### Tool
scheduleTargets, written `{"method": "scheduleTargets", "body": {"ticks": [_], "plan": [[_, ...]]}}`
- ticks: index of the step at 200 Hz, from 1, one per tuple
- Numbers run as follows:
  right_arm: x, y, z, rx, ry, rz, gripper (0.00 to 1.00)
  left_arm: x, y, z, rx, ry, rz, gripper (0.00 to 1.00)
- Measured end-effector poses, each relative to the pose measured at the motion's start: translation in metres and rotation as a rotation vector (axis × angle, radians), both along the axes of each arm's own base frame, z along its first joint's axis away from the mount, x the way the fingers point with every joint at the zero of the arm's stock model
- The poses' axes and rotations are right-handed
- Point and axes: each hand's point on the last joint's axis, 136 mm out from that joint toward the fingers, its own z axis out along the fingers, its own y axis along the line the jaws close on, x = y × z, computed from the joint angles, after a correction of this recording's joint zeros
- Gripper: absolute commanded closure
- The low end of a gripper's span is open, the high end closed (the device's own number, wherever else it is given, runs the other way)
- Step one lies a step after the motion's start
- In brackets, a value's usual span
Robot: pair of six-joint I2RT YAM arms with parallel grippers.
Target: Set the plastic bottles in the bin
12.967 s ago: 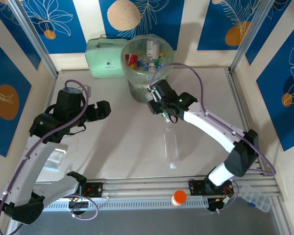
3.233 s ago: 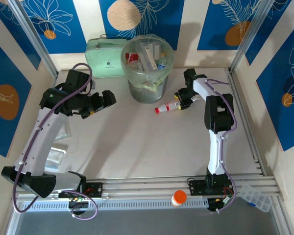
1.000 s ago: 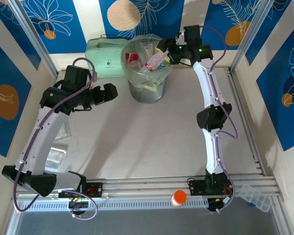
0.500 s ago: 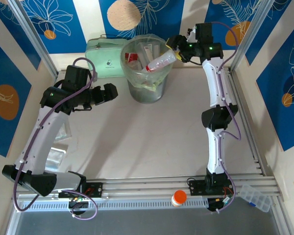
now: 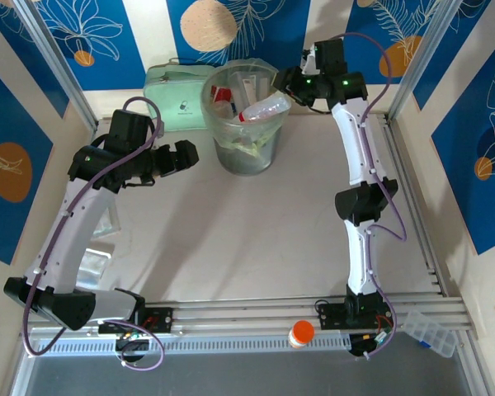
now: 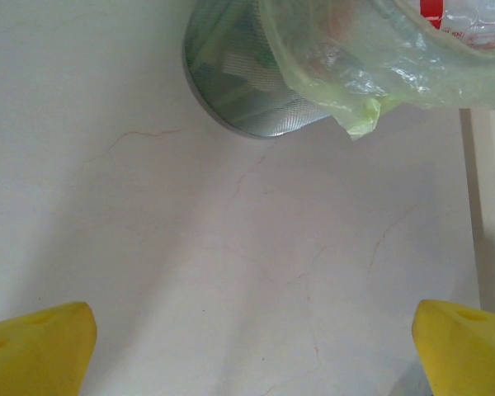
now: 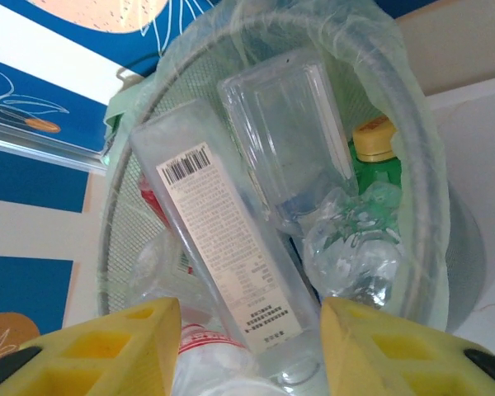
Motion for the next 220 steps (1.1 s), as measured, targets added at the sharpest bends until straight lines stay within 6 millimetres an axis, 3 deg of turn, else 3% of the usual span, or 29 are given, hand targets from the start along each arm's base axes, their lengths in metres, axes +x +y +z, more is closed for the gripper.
{"method": "scheduleTargets", "body": {"ticks": [74, 102, 123, 152, 158, 177, 190, 220], "plan": [[0.009, 0.003, -0.012, -0.034, 0.001, -0.028, 0.52, 0.0, 0.003, -0.004, 0.017, 0.004, 0.007, 0.0], [0.009, -0.007, -0.006, -0.05, -0.013, -0.058, 0.41, -0.001, 0.002, -0.002, 0.022, -0.013, -0.013, 0.01], [0.002, -0.023, 0.017, -0.074, -0.064, -0.091, 0.33, -0.003, 0.002, 0.004, 0.023, -0.039, -0.026, 0.01], [-0.026, -0.051, 0.076, -0.085, -0.182, -0.129, 0.11, -0.005, 0.002, 0.018, 0.007, -0.111, -0.041, 0.01], [-0.034, -0.056, 0.089, -0.089, -0.209, -0.139, 0.0, -0.006, 0.003, 0.02, 0.004, -0.126, -0.039, 0.01], [-0.063, -0.073, 0.126, -0.108, -0.285, -0.178, 0.01, -0.008, 0.009, 0.023, 0.02, -0.177, -0.024, 0.01], [-0.084, -0.08, 0.14, -0.133, -0.306, -0.198, 0.01, -0.01, 0.017, 0.024, 0.04, -0.212, -0.004, 0.01], [-0.125, -0.095, 0.139, -0.195, -0.272, -0.232, 0.01, -0.011, 0.041, 0.021, 0.116, -0.292, 0.088, 0.01]]}}
